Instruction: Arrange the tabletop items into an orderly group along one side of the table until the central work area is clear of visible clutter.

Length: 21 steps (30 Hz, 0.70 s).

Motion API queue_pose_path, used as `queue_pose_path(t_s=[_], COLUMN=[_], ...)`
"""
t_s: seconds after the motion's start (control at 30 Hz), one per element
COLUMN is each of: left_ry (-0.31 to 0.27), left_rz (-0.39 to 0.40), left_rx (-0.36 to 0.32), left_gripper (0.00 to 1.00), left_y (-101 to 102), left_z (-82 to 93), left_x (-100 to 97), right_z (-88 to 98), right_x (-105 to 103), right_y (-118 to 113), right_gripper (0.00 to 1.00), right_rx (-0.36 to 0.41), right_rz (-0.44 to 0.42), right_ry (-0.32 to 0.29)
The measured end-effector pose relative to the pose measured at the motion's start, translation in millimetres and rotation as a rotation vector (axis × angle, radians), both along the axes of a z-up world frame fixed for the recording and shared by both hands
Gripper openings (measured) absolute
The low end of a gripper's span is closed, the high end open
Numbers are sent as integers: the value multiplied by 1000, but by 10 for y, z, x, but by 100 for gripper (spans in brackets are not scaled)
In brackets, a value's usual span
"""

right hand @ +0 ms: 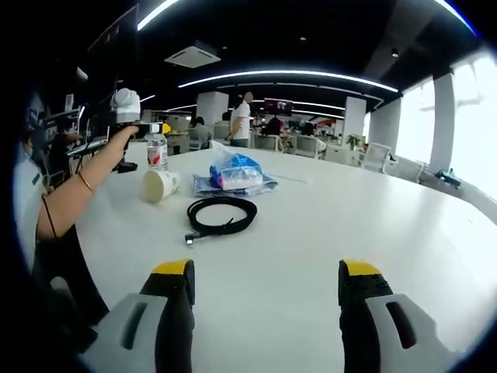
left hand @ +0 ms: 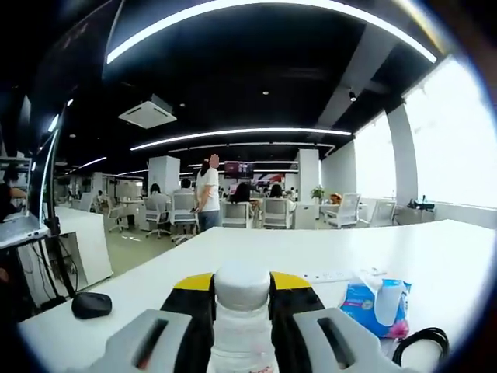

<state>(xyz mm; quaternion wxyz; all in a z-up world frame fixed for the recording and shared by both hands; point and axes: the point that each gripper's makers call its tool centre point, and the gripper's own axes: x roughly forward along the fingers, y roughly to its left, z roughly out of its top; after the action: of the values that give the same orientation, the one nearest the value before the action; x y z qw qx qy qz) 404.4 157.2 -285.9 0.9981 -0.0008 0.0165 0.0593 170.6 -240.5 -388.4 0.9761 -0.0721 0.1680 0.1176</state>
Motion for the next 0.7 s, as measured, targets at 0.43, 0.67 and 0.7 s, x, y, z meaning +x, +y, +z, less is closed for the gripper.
queue_pose_path(t_s=[0.43, 0.67, 0.7], left_ry=[10, 17, 17], left_rz=[-218, -300, -307], left_rx=[10, -9, -5], left_gripper=[23, 23, 23], left_y=[-40, -6, -8], left_z=[7, 8, 8], left_x=[57, 99, 104], right_z=[28, 55, 57], right_x=[-3, 7, 9], right_y=[9, 49, 52], right_gripper=[72, 73, 73], right_rx=[-8, -16, -17], right_rz=[-6, -4, -4], right_ry=[-2, -7, -8])
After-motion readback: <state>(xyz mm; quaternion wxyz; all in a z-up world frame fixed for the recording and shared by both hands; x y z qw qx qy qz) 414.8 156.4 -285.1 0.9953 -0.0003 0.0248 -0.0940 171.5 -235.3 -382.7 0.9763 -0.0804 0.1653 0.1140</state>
